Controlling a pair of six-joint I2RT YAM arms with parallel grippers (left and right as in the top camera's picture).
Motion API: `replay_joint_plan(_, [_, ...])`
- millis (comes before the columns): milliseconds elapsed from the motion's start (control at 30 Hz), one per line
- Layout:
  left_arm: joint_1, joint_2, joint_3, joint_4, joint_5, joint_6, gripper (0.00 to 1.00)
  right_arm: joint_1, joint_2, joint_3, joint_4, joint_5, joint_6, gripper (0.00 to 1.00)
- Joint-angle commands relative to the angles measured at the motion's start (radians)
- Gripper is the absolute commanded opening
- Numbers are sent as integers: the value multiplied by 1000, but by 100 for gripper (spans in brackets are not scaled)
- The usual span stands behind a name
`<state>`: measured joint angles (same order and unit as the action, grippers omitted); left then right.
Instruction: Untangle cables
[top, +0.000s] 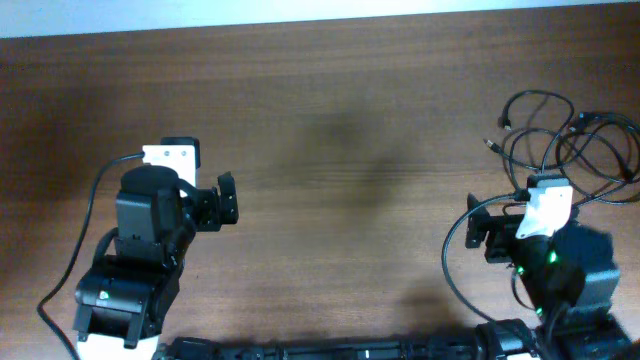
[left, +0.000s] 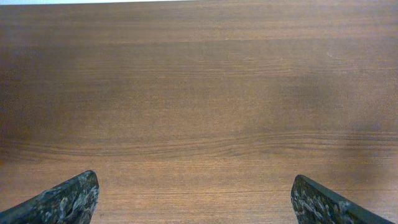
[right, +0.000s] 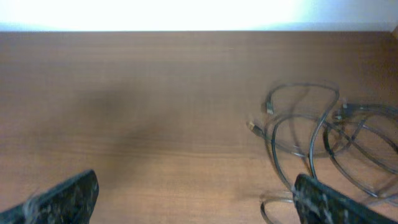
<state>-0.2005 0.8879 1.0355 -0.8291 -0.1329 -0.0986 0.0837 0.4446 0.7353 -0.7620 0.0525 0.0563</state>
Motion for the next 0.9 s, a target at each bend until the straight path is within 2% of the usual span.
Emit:
replay_joint_plan(0, [5,-2,-8,2,-14,-6,99,27,-161,-198,225,-14,0,99])
replay_joint_plan(167, [5,-2,-8,2,-14,-6,99,68,-351,-451,544,-14,1,99])
replay_joint_plan(300, [5,-2,-8,2,-14,-6,99,56,-432,-516,589,-14,1,99])
replay_joint_plan(400, [5,-2,-8,2,-14,-6,99,-8,-441,-571,720,-18,1,99])
replay_joint_plan(600, [5,-2,-8,2,-14,-6,99,-33,-441,-730,1039,-13,0,99])
replay_joint_plan(733, [5,-2,-8,2,-14,-6,99,-45,-441,-730,980,24,0,99])
replay_joint_plan(867, [5,-2,-8,2,-14,-6,99,-64,-441,-730,722,19,-37,99])
